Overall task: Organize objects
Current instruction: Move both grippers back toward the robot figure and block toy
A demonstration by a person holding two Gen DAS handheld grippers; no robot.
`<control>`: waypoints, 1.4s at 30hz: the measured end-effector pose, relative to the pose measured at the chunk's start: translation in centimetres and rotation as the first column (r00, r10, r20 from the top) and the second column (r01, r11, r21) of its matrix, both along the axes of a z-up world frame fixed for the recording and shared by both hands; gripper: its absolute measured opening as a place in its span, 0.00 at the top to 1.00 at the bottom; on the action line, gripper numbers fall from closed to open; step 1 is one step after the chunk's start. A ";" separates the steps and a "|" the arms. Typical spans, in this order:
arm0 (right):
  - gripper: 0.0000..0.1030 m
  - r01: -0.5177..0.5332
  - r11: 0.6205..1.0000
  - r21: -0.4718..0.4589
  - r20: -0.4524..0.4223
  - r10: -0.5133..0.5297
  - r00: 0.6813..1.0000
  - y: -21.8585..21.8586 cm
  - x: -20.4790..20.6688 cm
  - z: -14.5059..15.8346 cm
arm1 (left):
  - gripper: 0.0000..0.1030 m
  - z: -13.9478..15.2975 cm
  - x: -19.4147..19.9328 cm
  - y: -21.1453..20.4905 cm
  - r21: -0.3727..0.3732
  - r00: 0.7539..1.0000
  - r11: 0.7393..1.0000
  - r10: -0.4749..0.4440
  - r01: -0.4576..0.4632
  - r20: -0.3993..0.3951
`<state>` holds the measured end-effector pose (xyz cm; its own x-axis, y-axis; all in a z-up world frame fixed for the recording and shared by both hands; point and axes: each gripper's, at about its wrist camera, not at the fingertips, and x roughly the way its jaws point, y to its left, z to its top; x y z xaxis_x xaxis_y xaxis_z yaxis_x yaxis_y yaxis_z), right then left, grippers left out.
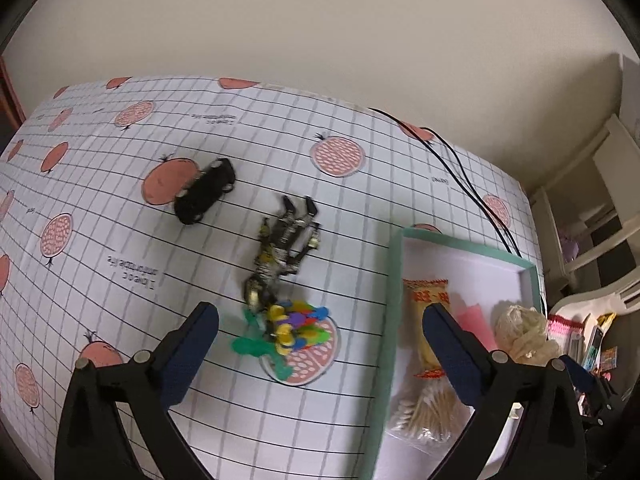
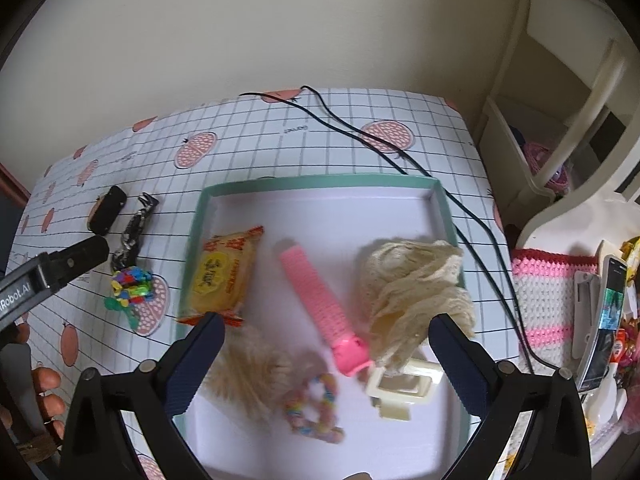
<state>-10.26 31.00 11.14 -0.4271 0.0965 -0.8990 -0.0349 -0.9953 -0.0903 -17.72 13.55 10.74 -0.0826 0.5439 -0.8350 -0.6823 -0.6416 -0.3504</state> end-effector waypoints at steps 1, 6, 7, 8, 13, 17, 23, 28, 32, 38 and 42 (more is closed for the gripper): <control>0.00 -0.006 1.000 -0.005 -0.002 0.006 1.000 -0.4 -0.1 0.0 | 0.01 0.0 -0.7 -0.4 0.001 1.000 1.000 0.010 -0.010 0.004; 0.00 -0.034 0.999 -0.017 -0.012 0.034 0.999 -2.8 -0.3 0.1 | 0.01 -0.2 -3.3 -2.0 0.019 0.998 0.998 0.056 -0.056 0.016; 0.00 -0.042 0.999 -0.022 -0.014 0.041 0.999 -3.3 -0.4 0.0 | 0.01 -0.3 -4.1 -2.5 0.022 0.998 0.998 0.066 -0.067 0.022; 0.00 -0.056 0.998 -0.030 -0.018 0.056 0.998 -4.0 -0.5 0.0 | 0.01 -0.4 -4.5 -2.8 0.021 0.997 0.997 0.072 -0.072 0.025; 0.00 -0.111 0.993 -0.039 -0.034 0.110 0.993 -6.9 -0.7 -0.1 | 0.01 -1.5 -7.5 -4.8 0.001 0.992 0.993 0.118 -0.118 0.049; 0.00 -0.153 0.987 -0.047 -0.043 0.151 0.988 -9.5 -0.9 -0.5 | 0.01 -2.6 -8.8 -5.7 -0.019 0.988 0.991 0.130 -0.129 0.082; 0.00 -0.207 0.977 -0.054 -0.044 0.204 0.978 -12.6 -1.2 -1.6 | 0.01 -4.2 -9.6 -5.8 -0.055 0.988 0.993 0.114 -0.108 0.106; 0.00 -0.206 0.978 -0.040 -0.031 0.205 0.978 -13.5 -1.6 -2.4 | 0.01 -5.8 -8.9 -5.0 -0.095 0.989 0.995 0.053 -0.040 0.135; 0.00 -0.191 0.981 -0.026 -0.029 0.190 0.981 -12.9 -1.6 -2.5 | 0.01 -6.8 -8.0 -4.2 -0.128 0.991 0.992 0.014 0.003 0.134; 0.00 -0.168 0.985 -0.028 -0.025 0.167 0.986 -12.0 -1.8 -2.6 | 0.01 -8.1 -6.1 -2.9 -0.174 0.994 0.983 -0.035 0.053 0.107; 0.00 -0.167 0.986 -0.030 -0.025 0.166 0.986 -11.8 -1.8 -2.6 | 0.01 -8.9 -5.6 -2.5 -0.204 0.995 0.977 -0.043 0.061 0.093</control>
